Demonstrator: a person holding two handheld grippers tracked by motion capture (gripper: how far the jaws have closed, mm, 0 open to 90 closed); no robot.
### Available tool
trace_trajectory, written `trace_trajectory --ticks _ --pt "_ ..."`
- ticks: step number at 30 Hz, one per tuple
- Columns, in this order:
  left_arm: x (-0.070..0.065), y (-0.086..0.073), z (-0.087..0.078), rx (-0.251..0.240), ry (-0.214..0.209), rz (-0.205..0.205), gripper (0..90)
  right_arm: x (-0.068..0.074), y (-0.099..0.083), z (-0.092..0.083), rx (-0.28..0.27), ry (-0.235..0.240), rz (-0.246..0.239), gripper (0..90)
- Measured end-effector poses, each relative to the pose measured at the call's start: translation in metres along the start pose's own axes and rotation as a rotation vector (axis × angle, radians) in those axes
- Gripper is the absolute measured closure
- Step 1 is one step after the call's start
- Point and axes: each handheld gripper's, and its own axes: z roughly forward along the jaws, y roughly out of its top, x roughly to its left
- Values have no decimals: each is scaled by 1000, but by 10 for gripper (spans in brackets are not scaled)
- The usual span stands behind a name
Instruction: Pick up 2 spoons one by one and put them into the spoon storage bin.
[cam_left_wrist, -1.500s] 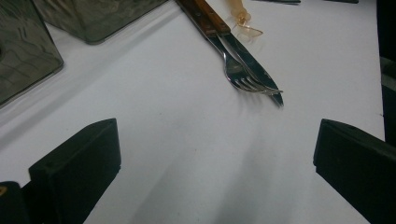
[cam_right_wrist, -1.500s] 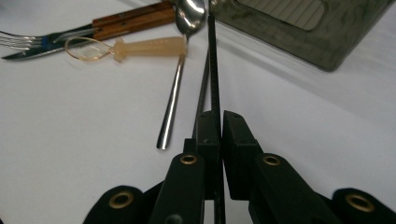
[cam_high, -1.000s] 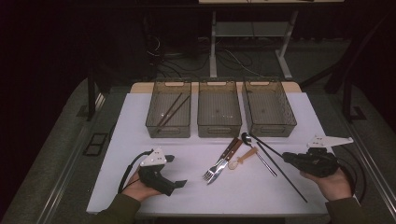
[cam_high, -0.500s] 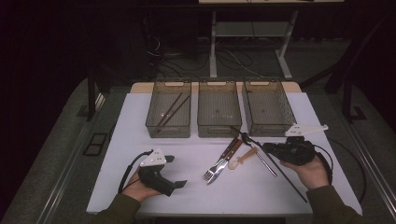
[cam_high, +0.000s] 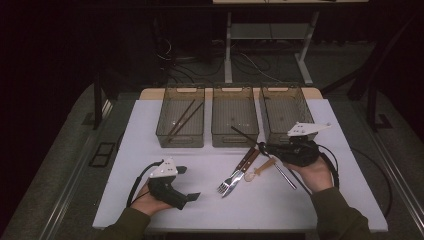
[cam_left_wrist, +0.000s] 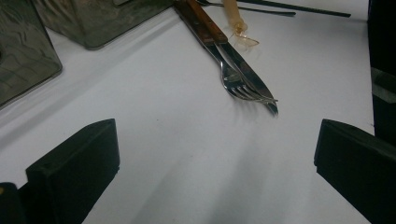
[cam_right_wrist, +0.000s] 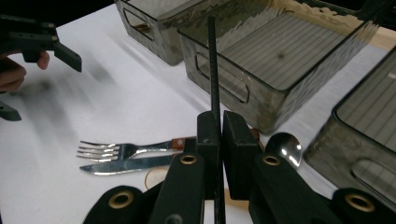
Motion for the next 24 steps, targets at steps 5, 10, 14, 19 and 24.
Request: trace_trajectory --ticks 5,10,14,19,24 --pt "-1 0 1 1 0 -6 0 2 8 9 0 -7 11 854" --pt "0 0 0 2 4 0 0 3 18 20 -3 -11 19 854" --pt "-1 0 1 2 2 4 0 7 28 29 -3 -15 18 854" --pt "-1 0 1 5 1 6 0 12 40 41 1 -16 16 854" --pt "-1 1 1 2 -2 3 0 18 54 53 3 -16 18 854"
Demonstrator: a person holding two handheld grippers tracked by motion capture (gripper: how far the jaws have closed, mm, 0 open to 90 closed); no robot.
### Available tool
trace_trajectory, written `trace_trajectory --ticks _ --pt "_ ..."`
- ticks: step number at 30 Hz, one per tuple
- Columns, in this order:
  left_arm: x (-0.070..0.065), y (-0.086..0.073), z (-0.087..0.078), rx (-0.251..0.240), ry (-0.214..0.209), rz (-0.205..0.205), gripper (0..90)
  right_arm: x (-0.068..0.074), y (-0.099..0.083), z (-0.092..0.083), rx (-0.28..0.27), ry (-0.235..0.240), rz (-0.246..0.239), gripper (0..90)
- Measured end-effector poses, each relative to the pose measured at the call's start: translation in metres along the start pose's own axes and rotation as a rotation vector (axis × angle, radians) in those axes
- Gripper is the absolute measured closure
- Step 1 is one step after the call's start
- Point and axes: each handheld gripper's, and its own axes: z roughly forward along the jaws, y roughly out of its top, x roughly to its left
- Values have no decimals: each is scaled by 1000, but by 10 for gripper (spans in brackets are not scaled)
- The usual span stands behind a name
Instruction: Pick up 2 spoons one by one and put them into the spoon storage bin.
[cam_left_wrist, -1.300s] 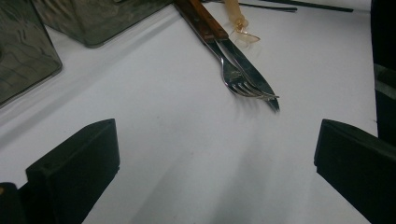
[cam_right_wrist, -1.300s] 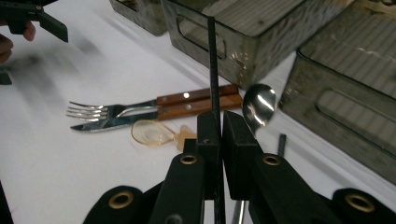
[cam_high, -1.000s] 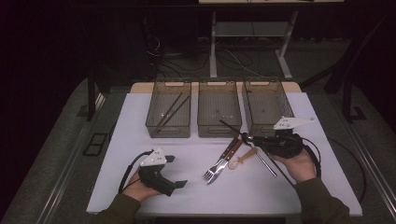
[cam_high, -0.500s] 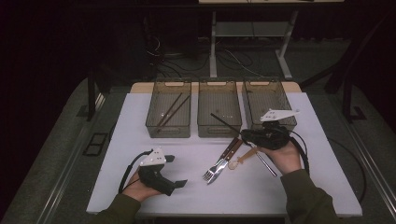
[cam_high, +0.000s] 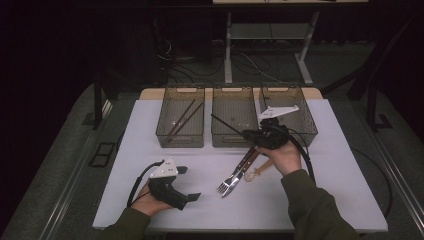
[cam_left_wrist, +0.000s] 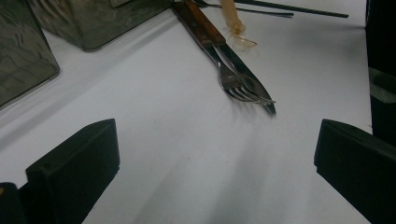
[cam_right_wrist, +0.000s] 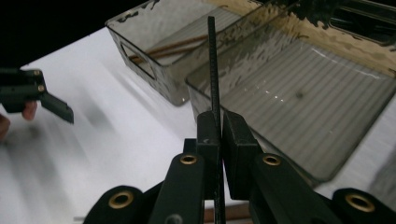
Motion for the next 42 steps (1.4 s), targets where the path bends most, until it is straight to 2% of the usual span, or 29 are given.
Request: trace_trajectory --ticks 5,12,16,20,26,29,42 --pt "0 0 0 -1 2 8 0 3 13 13 2 2 4 854" --pt "-1 0 -1 -2 -1 -1 0 8 31 28 1 -26 0 854" --pt "-1 1 0 1 -3 3 0 10 39 39 6 -41 16 854" --pt "-3 1 0 1 -3 6 0 12 46 54 8 -54 13 854" --pt "-1 1 0 -9 -9 9 0 17 64 80 11 -61 36 854" --pt "-1 1 0 -12 -12 7 0 17 70 87 14 -66 36 854" --pt "-1 2 -1 -19 -14 11 0 23 98 136 55 -106 38 854"
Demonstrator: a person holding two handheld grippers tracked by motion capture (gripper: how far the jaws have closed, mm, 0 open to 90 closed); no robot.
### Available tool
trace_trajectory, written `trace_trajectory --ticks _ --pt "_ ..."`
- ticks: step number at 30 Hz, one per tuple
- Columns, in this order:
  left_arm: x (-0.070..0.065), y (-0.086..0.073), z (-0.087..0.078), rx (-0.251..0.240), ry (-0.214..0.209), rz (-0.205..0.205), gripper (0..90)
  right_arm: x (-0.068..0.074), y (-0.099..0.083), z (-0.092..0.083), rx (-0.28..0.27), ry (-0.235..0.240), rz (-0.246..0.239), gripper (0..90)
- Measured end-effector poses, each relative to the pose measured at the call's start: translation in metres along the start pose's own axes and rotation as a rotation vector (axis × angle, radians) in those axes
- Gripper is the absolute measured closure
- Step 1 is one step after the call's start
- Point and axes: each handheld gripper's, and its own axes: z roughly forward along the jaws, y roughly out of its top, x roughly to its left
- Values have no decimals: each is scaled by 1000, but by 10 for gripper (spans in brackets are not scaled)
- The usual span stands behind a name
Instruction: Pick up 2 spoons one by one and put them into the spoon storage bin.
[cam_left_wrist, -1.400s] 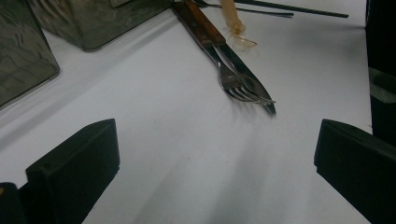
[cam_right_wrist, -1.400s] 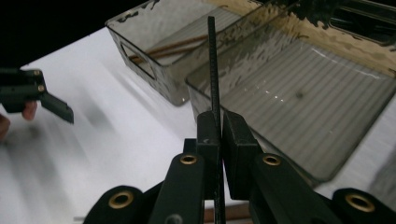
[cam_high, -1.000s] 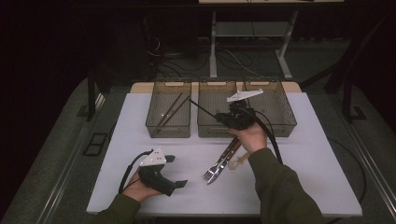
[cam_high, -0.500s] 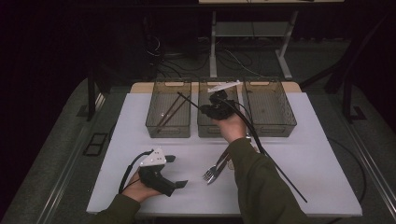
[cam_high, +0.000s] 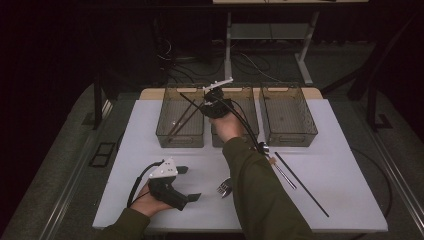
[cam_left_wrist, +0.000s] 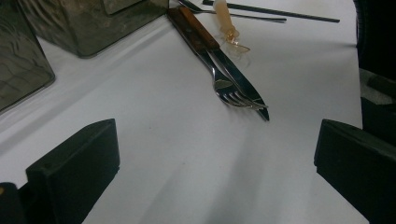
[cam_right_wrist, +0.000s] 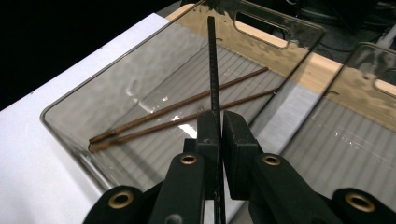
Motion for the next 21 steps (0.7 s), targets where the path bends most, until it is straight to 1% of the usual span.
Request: trace_trajectory --ticks 5,7,9,12,16,18,21 --pt "0 0 0 8 0 14 0 5 7 18 18 -15 3 853" --pt "-1 0 0 7 -1 12 0 8 9 25 31 -18 0 853" --pt "-1 0 0 7 -3 7 0 10 11 32 31 -13 0 854" --pt "0 0 -1 9 -2 12 0 15 15 41 44 -18 -2 853" --pt "0 0 -1 10 -6 9 0 18 15 52 55 -12 13 853" --pt "-1 0 -1 7 -8 11 0 23 14 60 64 -13 7 853" --pt "-1 1 -1 8 -8 11 0 26 13 65 69 -16 15 852"
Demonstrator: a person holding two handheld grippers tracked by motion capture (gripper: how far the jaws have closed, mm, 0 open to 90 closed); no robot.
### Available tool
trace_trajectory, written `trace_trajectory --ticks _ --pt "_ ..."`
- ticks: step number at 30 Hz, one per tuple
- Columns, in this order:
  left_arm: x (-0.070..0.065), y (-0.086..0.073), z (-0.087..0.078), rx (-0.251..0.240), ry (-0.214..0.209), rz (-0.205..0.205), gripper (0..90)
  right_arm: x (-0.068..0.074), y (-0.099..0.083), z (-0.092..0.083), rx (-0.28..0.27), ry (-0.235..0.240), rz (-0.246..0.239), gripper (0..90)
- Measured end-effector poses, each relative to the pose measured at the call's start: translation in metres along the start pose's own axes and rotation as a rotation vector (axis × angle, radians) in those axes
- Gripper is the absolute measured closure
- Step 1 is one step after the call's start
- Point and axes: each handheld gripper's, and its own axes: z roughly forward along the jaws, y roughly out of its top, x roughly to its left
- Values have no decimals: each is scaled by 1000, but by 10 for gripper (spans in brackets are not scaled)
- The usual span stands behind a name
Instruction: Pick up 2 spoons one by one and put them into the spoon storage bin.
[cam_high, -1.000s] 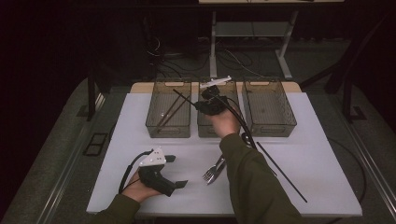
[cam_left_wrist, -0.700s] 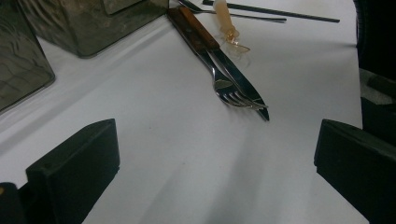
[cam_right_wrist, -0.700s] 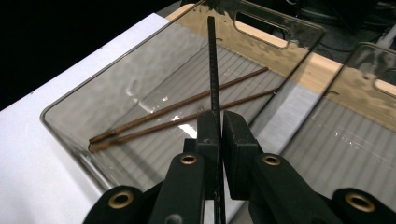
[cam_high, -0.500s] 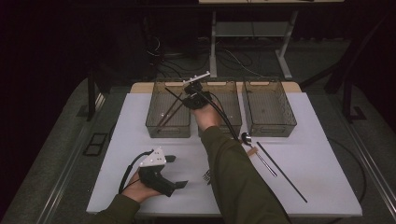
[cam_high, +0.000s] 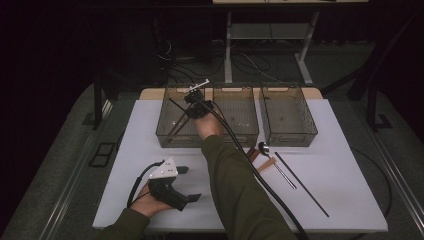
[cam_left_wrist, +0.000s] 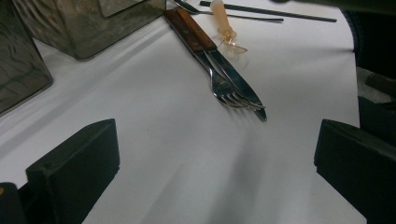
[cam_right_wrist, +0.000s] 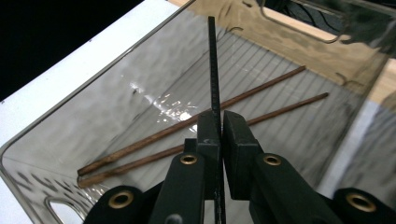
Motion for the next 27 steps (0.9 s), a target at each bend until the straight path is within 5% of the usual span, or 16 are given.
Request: trace_trajectory --ticks 5,13,27 --pt "0 0 0 -3 -3 1 0 6 0 7 -6 11 -6 831" --pt "-1 0 -1 -3 -3 2 0 3 2 -2 -29 23 -1 627" --pt "0 -1 -1 5 -1 7 0 -16 -26 -54 -57 97 0 438"
